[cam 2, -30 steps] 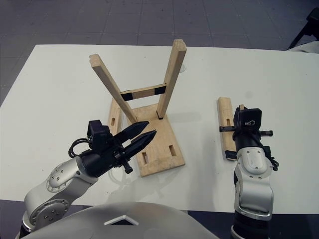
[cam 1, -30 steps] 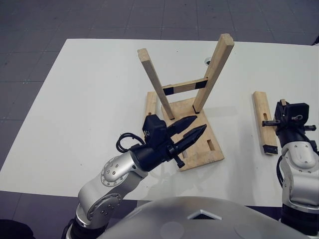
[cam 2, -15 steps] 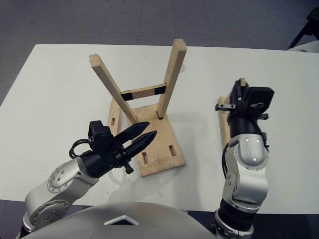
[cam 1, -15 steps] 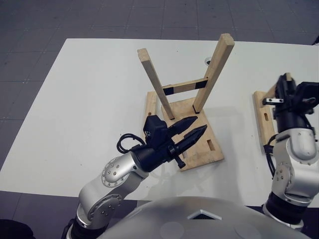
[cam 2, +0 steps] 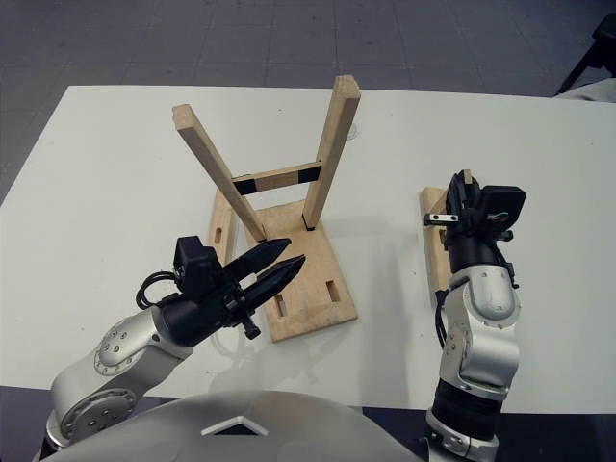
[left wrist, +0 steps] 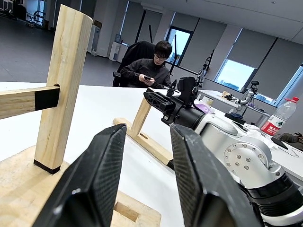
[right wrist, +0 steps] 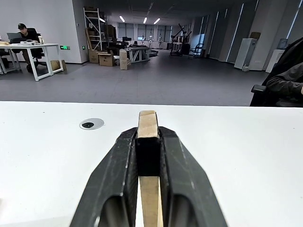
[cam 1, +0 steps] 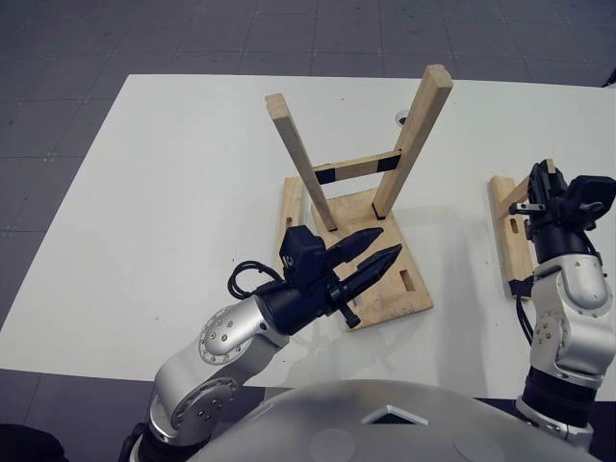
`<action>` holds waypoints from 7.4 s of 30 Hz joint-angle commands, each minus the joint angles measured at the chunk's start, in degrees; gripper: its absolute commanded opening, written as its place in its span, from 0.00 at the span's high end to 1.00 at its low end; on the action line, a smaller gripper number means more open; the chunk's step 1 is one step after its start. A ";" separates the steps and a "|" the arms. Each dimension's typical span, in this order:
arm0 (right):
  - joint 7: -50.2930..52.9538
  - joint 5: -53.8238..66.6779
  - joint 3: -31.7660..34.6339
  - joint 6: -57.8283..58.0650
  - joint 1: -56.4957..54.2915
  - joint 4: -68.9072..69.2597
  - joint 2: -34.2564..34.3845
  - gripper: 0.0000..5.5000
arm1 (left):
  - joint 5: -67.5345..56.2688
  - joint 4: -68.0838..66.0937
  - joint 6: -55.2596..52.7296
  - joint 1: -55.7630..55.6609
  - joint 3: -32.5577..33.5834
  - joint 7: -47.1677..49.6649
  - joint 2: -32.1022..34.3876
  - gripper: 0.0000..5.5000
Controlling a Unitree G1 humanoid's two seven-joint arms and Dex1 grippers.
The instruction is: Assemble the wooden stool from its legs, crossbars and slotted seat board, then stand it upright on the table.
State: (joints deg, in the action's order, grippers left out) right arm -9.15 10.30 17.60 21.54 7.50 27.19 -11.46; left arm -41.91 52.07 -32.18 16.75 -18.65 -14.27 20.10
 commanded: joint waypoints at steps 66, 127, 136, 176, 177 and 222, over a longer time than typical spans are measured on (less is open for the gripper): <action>13.67 -15.48 -13.43 -3.17 9.70 -5.35 8.46 0.92 | -1.25 1.15 -0.89 -0.20 1.20 0.33 1.02 0.69; 12.50 -20.44 -16.17 -6.58 6.01 0.96 7.95 0.69 | 0.60 0.80 -0.74 0.01 -0.32 0.52 0.61 0.69; 12.01 -20.12 -15.99 -5.45 7.02 3.00 8.24 0.37 | 0.38 1.30 -0.84 0.27 -0.25 0.78 0.56 0.69; 11.73 -19.16 -15.90 35.47 12.46 8.09 14.33 0.42 | -1.60 3.97 -1.89 0.72 -0.45 3.39 0.47 0.69; 12.03 -19.41 -15.95 36.02 12.43 8.10 14.29 0.46 | -1.69 4.02 -2.02 0.72 -0.38 3.41 0.49 0.69; -52.86 50.67 -0.17 15.50 13.66 19.56 -12.19 0.63 | -19.58 -8.64 -1.12 -11.42 10.13 -19.22 4.01 0.24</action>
State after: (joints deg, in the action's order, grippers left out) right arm -61.95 63.13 20.20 38.50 21.95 46.97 -22.58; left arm -60.44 42.98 -32.38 6.16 -8.99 -34.09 23.94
